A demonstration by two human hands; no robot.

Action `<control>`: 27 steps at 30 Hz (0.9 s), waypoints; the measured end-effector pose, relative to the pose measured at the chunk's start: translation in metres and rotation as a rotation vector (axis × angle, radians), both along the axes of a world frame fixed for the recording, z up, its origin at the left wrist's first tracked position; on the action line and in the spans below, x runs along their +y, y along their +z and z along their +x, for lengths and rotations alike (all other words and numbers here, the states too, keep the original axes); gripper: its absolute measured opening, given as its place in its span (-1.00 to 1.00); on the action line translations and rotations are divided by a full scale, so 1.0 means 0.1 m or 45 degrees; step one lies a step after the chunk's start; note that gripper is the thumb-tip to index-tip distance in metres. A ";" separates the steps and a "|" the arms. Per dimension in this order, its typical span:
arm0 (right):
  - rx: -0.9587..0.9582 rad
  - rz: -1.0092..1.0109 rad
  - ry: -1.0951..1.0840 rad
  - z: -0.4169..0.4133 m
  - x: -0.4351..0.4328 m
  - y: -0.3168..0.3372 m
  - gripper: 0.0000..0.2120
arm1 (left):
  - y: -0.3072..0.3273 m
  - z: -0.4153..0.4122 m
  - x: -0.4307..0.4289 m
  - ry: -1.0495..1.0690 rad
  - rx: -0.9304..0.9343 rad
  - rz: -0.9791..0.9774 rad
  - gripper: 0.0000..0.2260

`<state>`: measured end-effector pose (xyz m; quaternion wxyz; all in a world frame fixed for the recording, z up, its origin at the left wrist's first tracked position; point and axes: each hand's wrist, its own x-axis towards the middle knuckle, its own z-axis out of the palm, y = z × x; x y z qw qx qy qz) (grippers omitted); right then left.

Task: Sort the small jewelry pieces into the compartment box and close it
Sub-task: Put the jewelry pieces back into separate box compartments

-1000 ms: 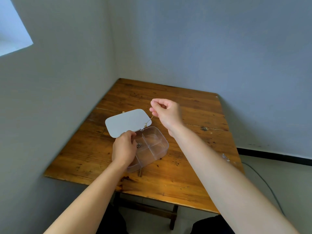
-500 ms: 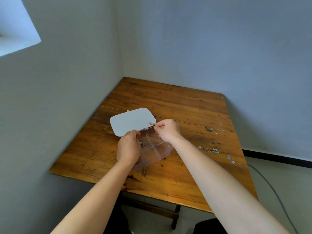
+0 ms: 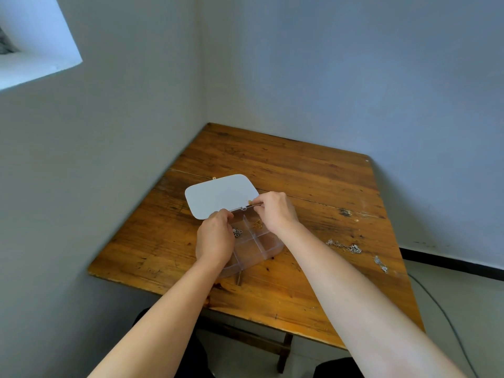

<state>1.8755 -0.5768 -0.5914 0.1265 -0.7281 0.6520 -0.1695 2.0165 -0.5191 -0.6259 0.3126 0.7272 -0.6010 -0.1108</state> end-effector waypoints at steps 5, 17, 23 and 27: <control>-0.057 -0.114 0.011 -0.05 0.07 0.00 -0.81 | 0.00 0.00 0.00 -0.008 -0.014 -0.012 -0.77; 0.107 -0.011 0.114 -0.15 0.26 -0.03 -0.74 | 0.05 -0.02 0.01 -0.030 -0.043 0.020 -0.76; -0.065 0.001 0.105 -0.48 0.43 0.06 -0.74 | 0.19 -0.02 0.03 -0.186 -0.131 0.112 -0.76; -0.060 -0.051 -0.015 -0.94 0.63 0.07 -0.75 | 0.32 -0.11 0.05 -0.214 -0.332 0.153 -0.74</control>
